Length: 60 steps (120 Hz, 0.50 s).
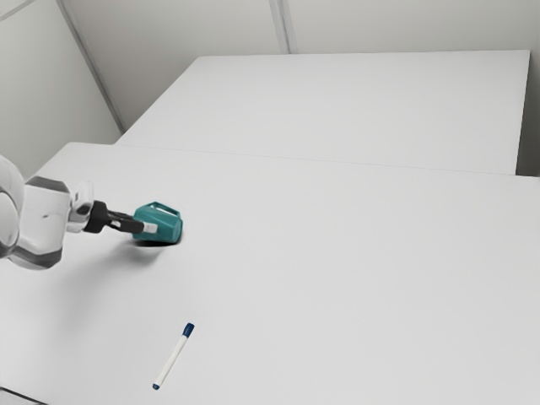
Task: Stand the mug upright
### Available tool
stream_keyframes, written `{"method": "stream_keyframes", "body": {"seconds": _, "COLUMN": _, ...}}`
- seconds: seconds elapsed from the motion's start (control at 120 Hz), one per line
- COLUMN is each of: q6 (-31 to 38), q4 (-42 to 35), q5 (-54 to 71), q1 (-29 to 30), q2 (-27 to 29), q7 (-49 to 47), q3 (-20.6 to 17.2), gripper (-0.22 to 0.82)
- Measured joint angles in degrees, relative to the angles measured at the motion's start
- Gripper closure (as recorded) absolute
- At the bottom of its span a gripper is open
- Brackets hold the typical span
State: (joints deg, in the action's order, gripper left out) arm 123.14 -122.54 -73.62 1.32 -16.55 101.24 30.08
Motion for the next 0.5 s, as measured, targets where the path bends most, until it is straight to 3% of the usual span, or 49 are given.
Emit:
{"method": "stream_keyframes", "body": {"seconds": 0.225, "q6": 0.1, "q4": 0.2, "q5": 0.3, "q1": 0.0, "q2": 1.8, "q7": 1.2, "q3": -1.5, "gripper": 0.68}}
{"method": "stream_keyframes", "body": {"seconds": 0.5, "q6": 0.8, "q4": 0.2, "q5": 0.6, "q1": 0.0, "q2": 3.0, "q7": 1.6, "q3": -2.1, "gripper": 0.74}}
